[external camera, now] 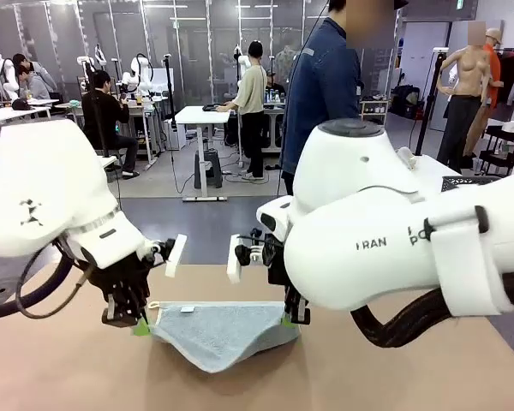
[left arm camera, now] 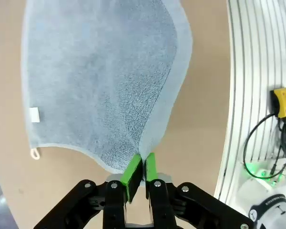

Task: Fold the towels and place them in the basket.
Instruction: When a person lays out a Towel with hook on the table, fold it in half twice.

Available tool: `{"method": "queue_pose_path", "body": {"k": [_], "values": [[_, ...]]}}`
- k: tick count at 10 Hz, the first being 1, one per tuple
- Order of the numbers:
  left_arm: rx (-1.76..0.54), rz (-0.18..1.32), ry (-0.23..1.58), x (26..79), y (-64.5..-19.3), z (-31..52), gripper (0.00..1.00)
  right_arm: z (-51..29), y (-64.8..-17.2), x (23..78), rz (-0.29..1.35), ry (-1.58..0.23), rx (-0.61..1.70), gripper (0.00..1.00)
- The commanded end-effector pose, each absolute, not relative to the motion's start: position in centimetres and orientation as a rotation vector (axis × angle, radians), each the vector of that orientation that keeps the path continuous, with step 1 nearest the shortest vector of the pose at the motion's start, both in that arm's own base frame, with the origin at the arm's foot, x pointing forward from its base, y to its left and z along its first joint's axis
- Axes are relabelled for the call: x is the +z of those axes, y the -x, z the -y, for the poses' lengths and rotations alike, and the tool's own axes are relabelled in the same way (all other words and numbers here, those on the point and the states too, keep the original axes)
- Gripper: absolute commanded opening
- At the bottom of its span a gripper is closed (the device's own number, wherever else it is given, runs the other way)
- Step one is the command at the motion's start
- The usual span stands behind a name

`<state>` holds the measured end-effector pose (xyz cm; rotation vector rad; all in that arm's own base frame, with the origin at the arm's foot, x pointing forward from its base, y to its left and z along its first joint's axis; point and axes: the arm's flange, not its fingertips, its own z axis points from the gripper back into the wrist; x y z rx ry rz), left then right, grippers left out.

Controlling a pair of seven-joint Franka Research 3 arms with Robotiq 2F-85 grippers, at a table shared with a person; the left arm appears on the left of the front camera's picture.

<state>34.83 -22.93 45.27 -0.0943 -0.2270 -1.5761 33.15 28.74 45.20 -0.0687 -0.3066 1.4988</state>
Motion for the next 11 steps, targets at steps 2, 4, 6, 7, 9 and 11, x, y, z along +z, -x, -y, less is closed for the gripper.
{"method": "queue_pose_path", "body": {"k": [2, 4, 6, 7, 9, 11], "values": [[-1.552, 0.220, 0.083, 46.9, -36.1, 23.5, 0.00, -28.2, -35.4, 45.6, 0.299, 0.059, 1.485, 0.00], [-1.523, 0.185, 0.072, 47.4, -37.9, 23.9, 0.00, -28.3, -37.4, 45.6, 0.256, 0.054, 1.481, 0.00], [-1.474, 0.131, 0.084, 47.0, -40.9, 24.5, 0.00, -28.8, -40.3, 45.1, 0.208, 0.007, 1.477, 0.00], [-1.435, 0.099, 0.105, 46.1, -43.1, 24.5, 0.00, -29.2, -42.6, 44.3, 0.184, -0.018, 1.463, 0.00], [-1.381, 0.058, 0.155, 44.9, -46.9, 24.1, 0.00, -29.5, -46.4, 42.9, 0.125, -0.065, 1.440, 0.00], [-1.319, 0.048, 0.175, 43.0, -50.6, 23.1, 0.00, -29.5, -50.5, 41.7, 0.105, -0.066, 1.399, 0.00]]}}
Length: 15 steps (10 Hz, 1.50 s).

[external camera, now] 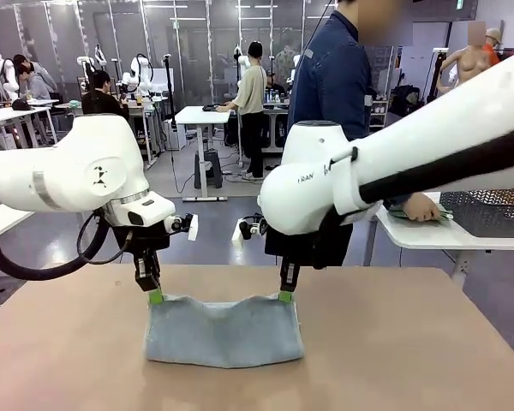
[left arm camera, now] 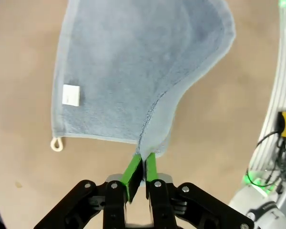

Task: Fold the towels and place them in the basket.
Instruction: When a person lays out a Towel with hook on the table, fold it in half twice.

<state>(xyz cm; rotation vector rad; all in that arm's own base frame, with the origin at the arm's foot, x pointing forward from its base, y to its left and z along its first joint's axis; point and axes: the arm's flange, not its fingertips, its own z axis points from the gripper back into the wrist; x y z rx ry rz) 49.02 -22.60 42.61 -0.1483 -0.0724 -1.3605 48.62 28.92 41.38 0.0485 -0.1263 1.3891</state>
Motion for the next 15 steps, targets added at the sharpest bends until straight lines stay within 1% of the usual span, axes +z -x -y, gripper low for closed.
{"method": "queue_pose_path", "body": {"k": [1, 2, 3, 5, 7, 8, 11, 12, 13, 14, 15], "values": [[-1.304, 0.060, 0.178, 42.4, -51.4, 22.7, 0.00, -29.2, -51.9, 40.9, 0.091, -0.060, 1.372, 0.00], [-1.308, 0.070, 0.177, 41.9, -52.0, 22.4, 0.00, -29.0, -52.8, 40.3, 0.082, -0.059, 1.361, 0.00], [-1.297, 0.048, 0.145, 41.4, -52.6, 22.2, 0.00, -28.8, -53.4, 39.7, 0.061, -0.062, 1.358, 0.00], [-1.293, 0.039, 0.150, 40.6, -53.3, 22.1, 0.00, -28.6, -54.0, 39.0, 0.036, -0.045, 1.352, 0.00], [-1.360, 0.015, 0.153, 40.4, -52.9, 22.5, 0.00, -28.7, -53.5, 39.1, 0.036, -0.037, 1.371, 0.00], [-1.313, 0.048, 0.169, 40.1, -52.7, 21.9, 0.00, -28.3, -53.8, 38.5, 0.052, -0.064, 1.367, 0.00], [-1.313, 0.048, 0.169, 40.1, -52.7, 21.9, 0.00, -28.3, -53.8, 38.5, 0.052, -0.064, 1.367, 0.00], [-1.322, 0.043, 0.167, 39.9, -52.7, 22.1, 0.07, -28.4, -53.7, 38.5, 0.048, -0.061, 1.374, 0.04], [-1.423, 0.099, 0.164, 40.3, -53.0, 22.0, 0.07, -28.3, -53.8, 38.9, 0.136, -0.064, 1.463, 0.04], [-1.451, 0.146, 0.093, 40.1, -53.5, 22.1, 0.07, -28.6, -54.3, 38.2, 0.180, -0.064, 1.529, 0.04], [-1.473, 0.170, 0.080, 39.7, -53.8, 22.2, 0.07, -28.7, -54.7, 37.3, 0.184, -0.056, 1.530, 0.04]]}}
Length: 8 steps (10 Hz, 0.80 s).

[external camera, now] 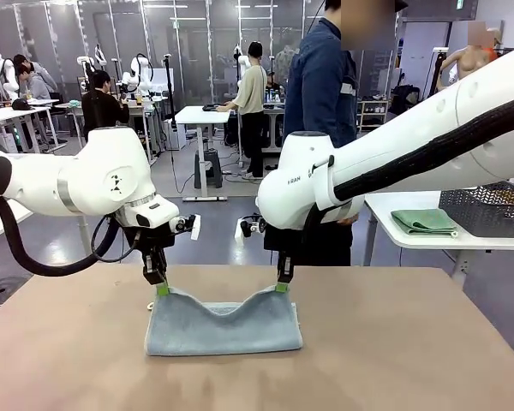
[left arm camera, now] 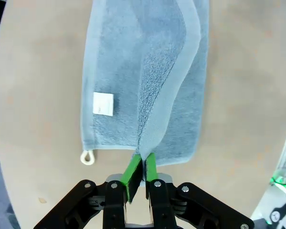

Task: Fold the towels and place them in the basket.
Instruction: When a person lays out a Towel with hook on the table, fold it in half twice.

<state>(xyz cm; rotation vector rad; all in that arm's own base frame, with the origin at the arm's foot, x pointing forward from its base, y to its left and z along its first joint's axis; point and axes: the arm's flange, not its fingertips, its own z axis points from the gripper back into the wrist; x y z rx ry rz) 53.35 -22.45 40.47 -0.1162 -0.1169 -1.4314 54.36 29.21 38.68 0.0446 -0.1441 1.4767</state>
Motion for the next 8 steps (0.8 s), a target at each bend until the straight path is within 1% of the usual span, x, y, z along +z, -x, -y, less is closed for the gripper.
{"method": "queue_pose_path", "body": {"k": [1, 3, 6, 7, 8], "values": [[-1.470, 0.157, 0.055, 39.1, -54.2, 22.1, 0.07, -28.7, -55.1, 36.5, 0.190, -0.059, 1.529, 0.04], [-1.471, 0.140, 0.023, 37.4, -55.1, 21.7, 0.07, -28.5, -55.9, 34.9, 0.160, -0.011, 1.522, 0.04], [-1.465, 0.124, 0.006, 35.8, -56.1, 21.3, 0.07, -28.2, -56.1, 33.7, 0.117, 0.002, 1.464, 0.04], [-1.471, 0.143, 0.012, 35.4, -56.3, 21.2, 0.15, -28.1, -56.2, 33.7, 0.141, 0.001, 1.470, 0.20], [-1.488, 0.169, 0.024, 35.4, -56.3, 21.2, 0.45, -28.2, -56.1, 33.6, 0.167, -0.002, 1.493, 0.42]]}}
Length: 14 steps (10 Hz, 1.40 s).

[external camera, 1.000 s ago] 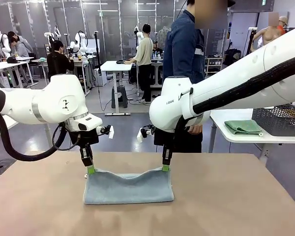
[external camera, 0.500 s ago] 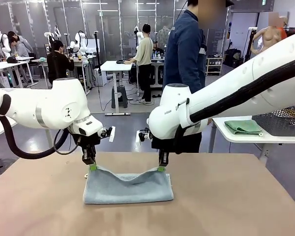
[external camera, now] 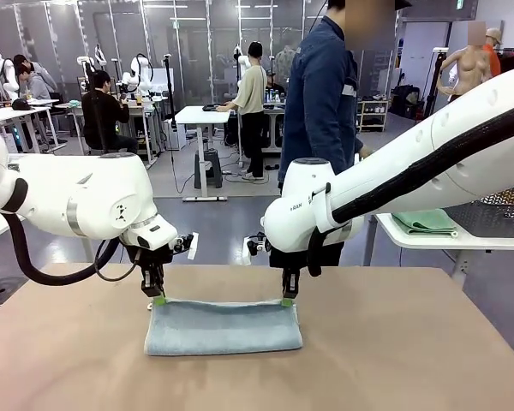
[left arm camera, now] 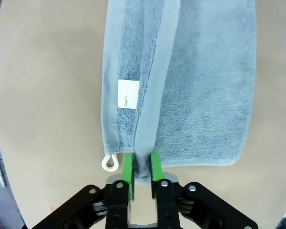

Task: Fold the towels and place them in the basket.
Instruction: When a person lays out a Towel with hook on the table, fold it in half twice.

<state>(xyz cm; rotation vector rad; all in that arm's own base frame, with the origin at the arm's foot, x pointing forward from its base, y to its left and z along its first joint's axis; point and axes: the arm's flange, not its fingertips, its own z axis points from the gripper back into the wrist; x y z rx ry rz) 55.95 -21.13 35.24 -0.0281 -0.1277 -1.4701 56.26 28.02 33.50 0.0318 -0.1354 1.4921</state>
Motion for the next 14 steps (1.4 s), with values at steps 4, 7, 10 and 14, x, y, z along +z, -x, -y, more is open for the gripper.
{"method": "queue_pose_path", "body": {"k": [4, 7, 10, 14], "values": [[-1.471, 0.313, 0.020, 38.0, -54.7, 20.0, 1.00, -27.7, -55.5, 35.4, 0.276, 0.039, 1.479, 1.00], [-1.296, 0.243, 0.124, 40.6, -51.0, 18.1, 0.95, -26.8, -52.6, 37.7, 0.239, -0.023, 1.207, 0.96], [-1.098, 0.281, 0.155, 44.3, -43.7, 15.4, 1.00, -26.7, -51.2, 37.2, 0.210, -0.031, 0.826, 1.00], [-1.037, 0.288, 0.135, 45.8, -42.2, 14.3, 1.00, -25.7, -51.6, 37.3, 0.210, -0.043, 0.751, 1.00]]}}
